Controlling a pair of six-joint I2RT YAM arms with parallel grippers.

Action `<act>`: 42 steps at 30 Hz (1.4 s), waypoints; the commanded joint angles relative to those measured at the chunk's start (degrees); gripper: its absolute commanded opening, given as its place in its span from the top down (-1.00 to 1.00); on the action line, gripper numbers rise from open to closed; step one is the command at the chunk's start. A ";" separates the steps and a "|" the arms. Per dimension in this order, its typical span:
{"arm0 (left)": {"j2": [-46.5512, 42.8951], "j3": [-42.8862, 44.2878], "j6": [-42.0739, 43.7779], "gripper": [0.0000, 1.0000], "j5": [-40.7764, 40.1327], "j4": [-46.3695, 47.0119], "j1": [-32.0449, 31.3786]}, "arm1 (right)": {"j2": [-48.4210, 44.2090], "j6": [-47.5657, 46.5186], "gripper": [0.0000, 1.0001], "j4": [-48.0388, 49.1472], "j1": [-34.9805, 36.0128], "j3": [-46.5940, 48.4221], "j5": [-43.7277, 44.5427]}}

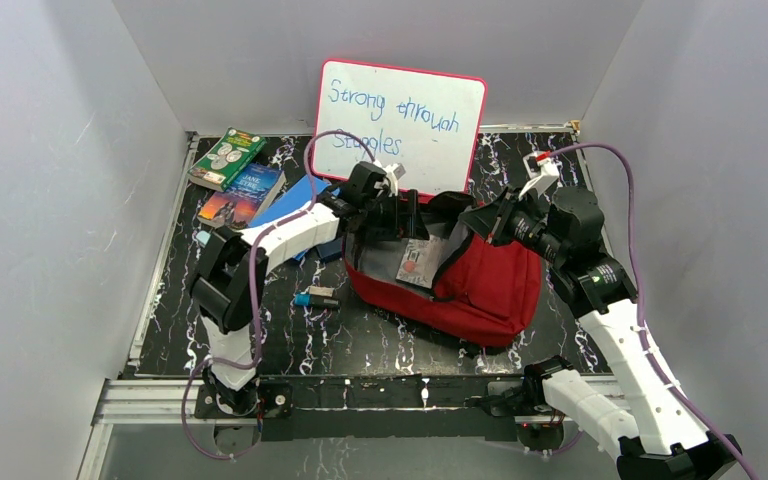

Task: Pack the student bag
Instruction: Place the book in the student bag.

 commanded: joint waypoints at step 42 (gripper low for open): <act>-20.62 -0.12 12.92 -0.68 -20.45 -12.98 41.82 | -4.56 -1.50 -0.40 -16.84 -0.27 -0.85 29.81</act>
